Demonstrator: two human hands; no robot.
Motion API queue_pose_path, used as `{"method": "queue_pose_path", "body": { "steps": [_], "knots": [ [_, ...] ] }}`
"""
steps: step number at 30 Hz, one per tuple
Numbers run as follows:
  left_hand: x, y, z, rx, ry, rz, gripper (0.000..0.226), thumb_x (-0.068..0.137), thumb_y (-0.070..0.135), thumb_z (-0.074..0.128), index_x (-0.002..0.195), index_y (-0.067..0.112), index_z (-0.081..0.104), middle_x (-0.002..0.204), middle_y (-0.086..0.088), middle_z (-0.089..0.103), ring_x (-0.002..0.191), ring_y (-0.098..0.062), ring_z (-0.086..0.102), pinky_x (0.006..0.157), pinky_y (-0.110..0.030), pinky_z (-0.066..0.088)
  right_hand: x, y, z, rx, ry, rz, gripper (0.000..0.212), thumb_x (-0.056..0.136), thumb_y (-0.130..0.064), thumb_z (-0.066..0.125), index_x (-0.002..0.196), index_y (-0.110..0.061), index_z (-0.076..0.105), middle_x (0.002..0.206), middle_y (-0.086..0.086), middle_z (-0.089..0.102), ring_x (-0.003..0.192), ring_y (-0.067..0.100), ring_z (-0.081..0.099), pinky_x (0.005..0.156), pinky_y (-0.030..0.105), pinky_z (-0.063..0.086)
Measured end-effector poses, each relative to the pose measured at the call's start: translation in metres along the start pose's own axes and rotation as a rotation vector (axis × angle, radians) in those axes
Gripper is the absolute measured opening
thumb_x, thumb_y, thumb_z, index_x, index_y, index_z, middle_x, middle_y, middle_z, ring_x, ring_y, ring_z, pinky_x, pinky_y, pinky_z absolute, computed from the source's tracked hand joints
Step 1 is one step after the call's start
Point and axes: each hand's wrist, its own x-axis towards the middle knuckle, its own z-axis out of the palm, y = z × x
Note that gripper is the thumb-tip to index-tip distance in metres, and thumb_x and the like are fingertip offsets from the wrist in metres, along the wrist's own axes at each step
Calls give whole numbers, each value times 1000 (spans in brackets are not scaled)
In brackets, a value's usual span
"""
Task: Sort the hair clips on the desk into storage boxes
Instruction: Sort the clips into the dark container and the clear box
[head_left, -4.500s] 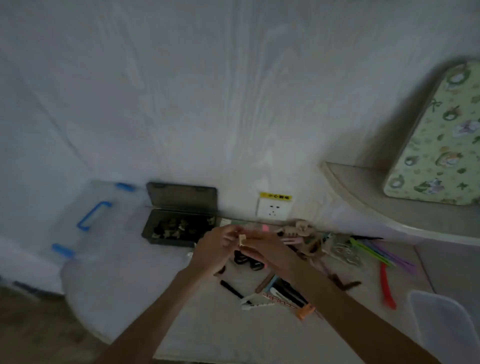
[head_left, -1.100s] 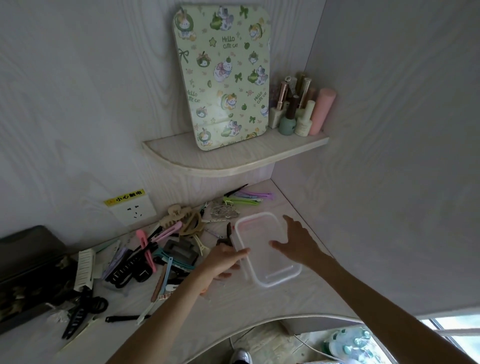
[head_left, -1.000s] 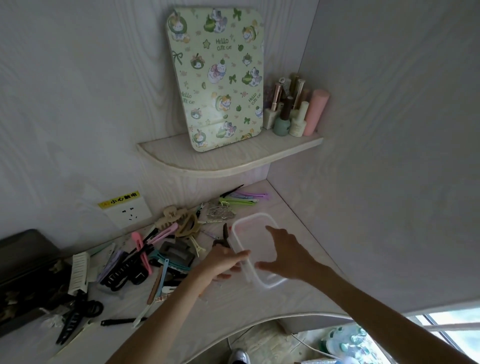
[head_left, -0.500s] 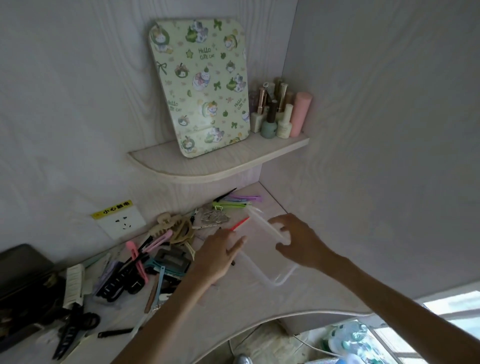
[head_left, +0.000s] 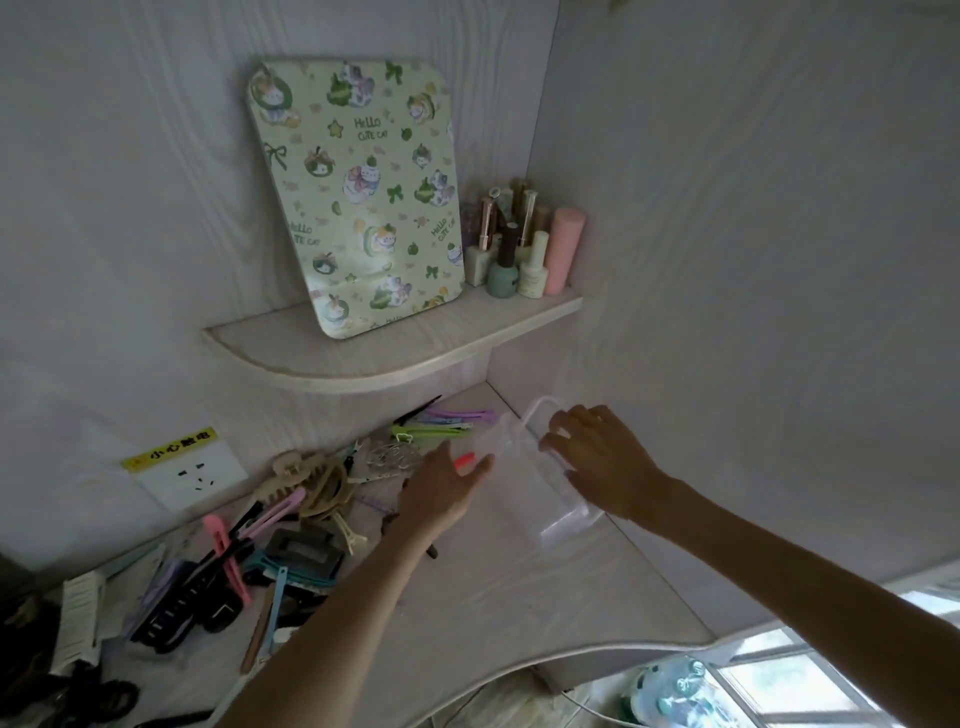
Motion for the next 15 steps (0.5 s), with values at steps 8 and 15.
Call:
{"method": "queue_pose_path", "body": {
  "steps": [8,15],
  "knots": [
    [34,38,9,-1,-54,-47,104,69,84,42,143,12,33,142,-11,47,126,-29,50,102,-39,43,-20,-22,29,224,-48,-31,35,70,-30,76,103,-30,67,121,-2,63,101,14,66,92,33,49],
    [25,4,9,-118,-85,102,76,69,73,56,127,24,53,125,3,58,117,-18,56,86,-25,44,-24,-17,30,474,30,89,37,96,-26,39,132,-20,47,139,1,50,123,17,52,103,28,40]
  ]
}}
